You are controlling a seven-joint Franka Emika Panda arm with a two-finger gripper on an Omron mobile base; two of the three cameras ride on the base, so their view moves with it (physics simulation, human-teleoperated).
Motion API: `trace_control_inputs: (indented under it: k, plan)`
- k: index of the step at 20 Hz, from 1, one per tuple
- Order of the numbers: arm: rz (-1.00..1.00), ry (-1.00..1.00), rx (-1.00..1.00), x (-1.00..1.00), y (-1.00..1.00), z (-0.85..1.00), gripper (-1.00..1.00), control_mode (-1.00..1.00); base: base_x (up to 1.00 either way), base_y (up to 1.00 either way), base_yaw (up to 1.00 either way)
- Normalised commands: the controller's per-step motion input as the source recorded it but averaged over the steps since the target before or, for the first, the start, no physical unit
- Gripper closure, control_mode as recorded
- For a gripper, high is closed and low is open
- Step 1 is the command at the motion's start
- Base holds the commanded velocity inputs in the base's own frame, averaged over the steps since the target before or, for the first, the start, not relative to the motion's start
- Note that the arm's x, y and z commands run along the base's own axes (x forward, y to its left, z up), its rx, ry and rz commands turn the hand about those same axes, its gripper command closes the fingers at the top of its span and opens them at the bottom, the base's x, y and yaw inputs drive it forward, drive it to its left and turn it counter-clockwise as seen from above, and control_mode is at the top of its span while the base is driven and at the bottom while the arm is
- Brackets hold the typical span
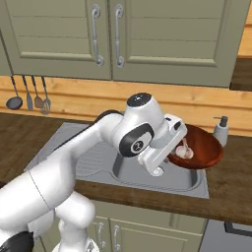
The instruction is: Pick the garlic from the sink and place it in the bowl. Then pick the bowl and place it in the microwave. Then close the microwave door and press the start button.
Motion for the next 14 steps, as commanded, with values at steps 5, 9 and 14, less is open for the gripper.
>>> trace_control_inputs:
  k: [5, 9, 14]
  plan:
    - [0.00, 0.01, 0.03, -0.29, 0.97, 0.80, 1.00, -1.00, 0.00, 0.00, 0.00]
    - [0.00, 0.19, 0.09, -0.05, 0.92, 0.22, 1.00, -1.00, 0.00, 0.00, 0.00]
    - [0.00, 0.27, 0.11, 0.05, 0.53, -0.26, 1.00, -1.00, 0.00, 0.00, 0.00]
